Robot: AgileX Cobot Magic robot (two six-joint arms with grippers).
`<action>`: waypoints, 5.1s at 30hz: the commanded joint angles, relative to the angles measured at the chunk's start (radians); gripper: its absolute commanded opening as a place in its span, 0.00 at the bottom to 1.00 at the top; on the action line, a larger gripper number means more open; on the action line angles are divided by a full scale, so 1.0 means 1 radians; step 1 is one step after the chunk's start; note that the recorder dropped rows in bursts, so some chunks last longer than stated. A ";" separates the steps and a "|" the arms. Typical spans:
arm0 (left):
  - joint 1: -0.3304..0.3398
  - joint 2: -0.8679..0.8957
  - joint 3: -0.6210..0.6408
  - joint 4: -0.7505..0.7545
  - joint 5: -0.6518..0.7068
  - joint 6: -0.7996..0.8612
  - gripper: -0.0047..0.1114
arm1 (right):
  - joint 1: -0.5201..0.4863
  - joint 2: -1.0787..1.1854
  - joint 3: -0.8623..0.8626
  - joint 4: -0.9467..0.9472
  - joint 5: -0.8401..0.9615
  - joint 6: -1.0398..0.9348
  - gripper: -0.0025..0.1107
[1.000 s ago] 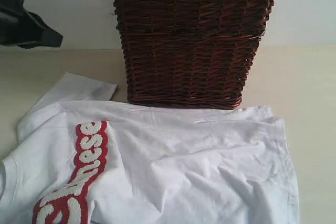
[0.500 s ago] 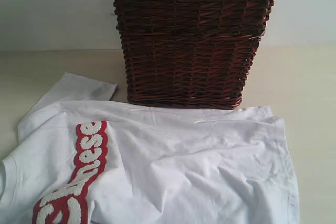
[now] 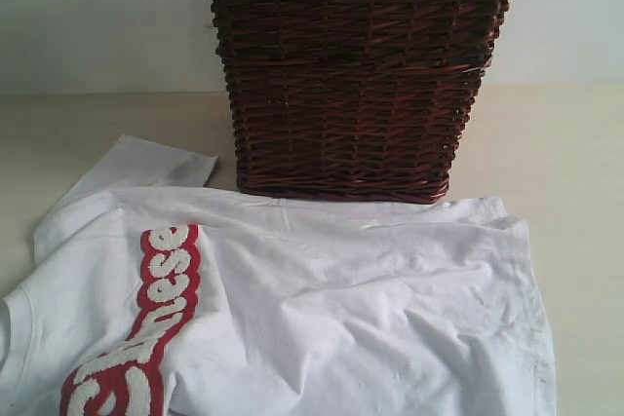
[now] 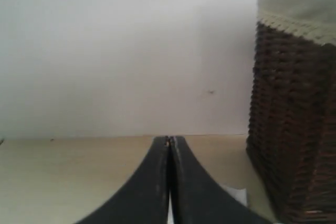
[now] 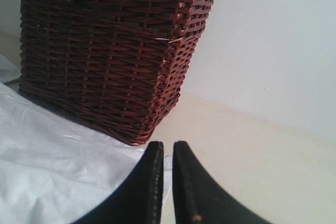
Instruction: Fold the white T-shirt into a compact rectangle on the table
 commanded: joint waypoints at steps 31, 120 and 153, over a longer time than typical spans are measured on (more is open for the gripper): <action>-0.006 -0.016 0.303 0.174 -0.001 -0.265 0.04 | -0.006 -0.007 0.005 0.032 -0.004 0.014 0.10; -0.006 -0.016 0.303 0.174 -0.001 -0.265 0.04 | 0.169 1.343 -0.489 -0.706 0.049 0.162 0.02; -0.006 -0.016 0.303 0.174 -0.001 -0.265 0.04 | 0.257 1.577 -0.431 -0.118 0.510 -0.785 0.02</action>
